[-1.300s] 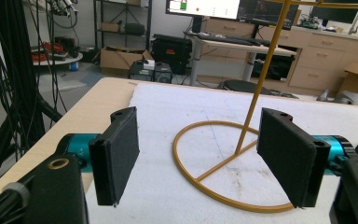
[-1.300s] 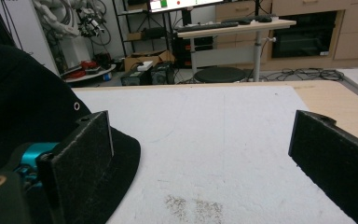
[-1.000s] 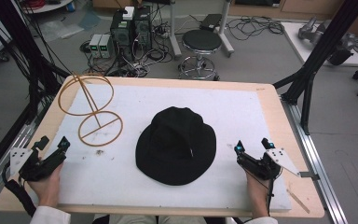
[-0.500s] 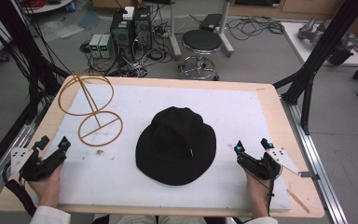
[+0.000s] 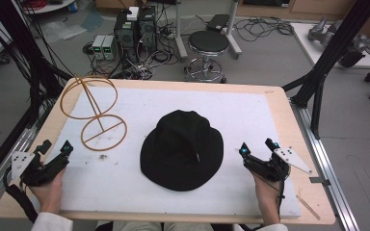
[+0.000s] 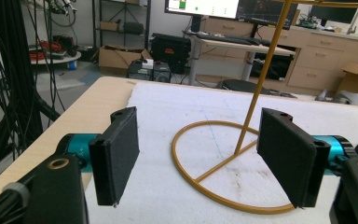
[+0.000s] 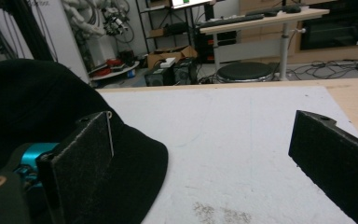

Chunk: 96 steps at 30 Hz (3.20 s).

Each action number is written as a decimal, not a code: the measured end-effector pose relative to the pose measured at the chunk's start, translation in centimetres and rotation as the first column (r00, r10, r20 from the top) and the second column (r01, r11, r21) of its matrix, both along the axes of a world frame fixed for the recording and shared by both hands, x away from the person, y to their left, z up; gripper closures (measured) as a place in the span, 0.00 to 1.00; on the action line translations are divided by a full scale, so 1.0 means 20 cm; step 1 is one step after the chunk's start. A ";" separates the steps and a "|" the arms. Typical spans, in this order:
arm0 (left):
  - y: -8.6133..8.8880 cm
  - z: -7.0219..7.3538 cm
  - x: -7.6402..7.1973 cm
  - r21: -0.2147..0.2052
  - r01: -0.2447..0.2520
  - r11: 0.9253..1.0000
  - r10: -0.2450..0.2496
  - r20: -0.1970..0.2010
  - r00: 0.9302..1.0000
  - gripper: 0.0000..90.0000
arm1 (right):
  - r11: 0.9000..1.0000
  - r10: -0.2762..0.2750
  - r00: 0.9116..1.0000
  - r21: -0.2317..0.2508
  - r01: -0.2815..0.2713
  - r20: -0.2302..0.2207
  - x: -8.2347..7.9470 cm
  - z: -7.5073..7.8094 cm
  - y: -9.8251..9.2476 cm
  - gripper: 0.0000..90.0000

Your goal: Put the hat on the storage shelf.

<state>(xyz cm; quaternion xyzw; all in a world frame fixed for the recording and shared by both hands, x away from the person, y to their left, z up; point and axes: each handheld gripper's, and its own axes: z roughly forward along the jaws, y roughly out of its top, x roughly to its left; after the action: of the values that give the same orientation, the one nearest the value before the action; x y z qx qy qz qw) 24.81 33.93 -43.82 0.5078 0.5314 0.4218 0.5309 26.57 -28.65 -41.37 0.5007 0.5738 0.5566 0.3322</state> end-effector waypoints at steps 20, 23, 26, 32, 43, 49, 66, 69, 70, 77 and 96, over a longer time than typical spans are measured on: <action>-0.03 0.01 -0.01 0.016 0.012 1.000 -0.012 0.014 1.000 0.33 | 0.980 0.188 0.982 -0.062 -0.189 -0.021 0.05 0.11 0.18 0.06; -0.03 0.02 -0.01 0.027 0.015 1.000 -0.016 0.021 1.000 0.33 | 0.973 0.220 0.975 -0.063 -0.222 -0.030 0.05 0.12 0.23 0.06; -0.03 0.02 -0.01 0.030 0.018 0.999 -0.018 0.025 1.000 0.33 | 0.967 0.239 0.970 -0.080 -0.243 -0.050 0.05 0.12 0.25 0.06; -0.03 0.03 -0.01 0.028 0.016 0.999 -0.016 0.023 1.000 0.33 | 0.955 0.278 0.959 -0.088 -0.282 -0.058 0.06 0.12 0.30 0.06; -0.02 0.03 -0.01 0.025 0.013 1.000 -0.014 0.027 1.000 0.33 | 0.913 0.375 0.922 -0.134 -0.386 -0.097 0.07 0.11 0.47 0.06; -0.01 0.03 -0.01 0.019 0.008 1.000 -0.009 0.024 1.000 0.33 | 0.889 0.412 0.902 -0.159 -0.429 -0.129 0.08 0.09 0.58 0.06; 0.01 0.02 -0.02 0.009 0.001 1.000 -0.002 0.023 1.000 0.33 | 0.913 0.322 0.934 -0.212 -0.349 -0.155 0.13 -0.05 0.77 0.30; 0.00 0.02 -0.01 0.011 0.002 1.000 -0.002 0.023 1.000 0.33 | 0.910 0.330 0.931 -0.211 -0.358 -0.158 0.11 -0.05 0.77 0.47; 0.00 0.02 -0.01 0.011 0.002 1.000 -0.002 0.023 1.000 0.33 | 0.908 0.332 0.929 -0.212 -0.361 -0.161 0.11 -0.05 0.77 0.51; -0.01 0.02 -0.01 0.017 0.008 1.000 -0.008 0.018 1.000 0.33 | 0.918 0.345 0.924 -0.147 -0.369 -0.167 0.10 -0.05 0.74 0.92; -0.01 0.02 0.00 0.024 0.018 1.000 -0.018 0.013 1.000 0.33 | 0.911 0.363 0.920 -0.152 -0.383 -0.147 0.10 -0.05 0.72 0.97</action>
<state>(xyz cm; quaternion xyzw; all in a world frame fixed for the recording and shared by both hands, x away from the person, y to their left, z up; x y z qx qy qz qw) 24.76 33.76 -43.45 0.5159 0.5182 0.4268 0.5321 28.58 -14.16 -42.36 0.3813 0.7243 0.5266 0.2293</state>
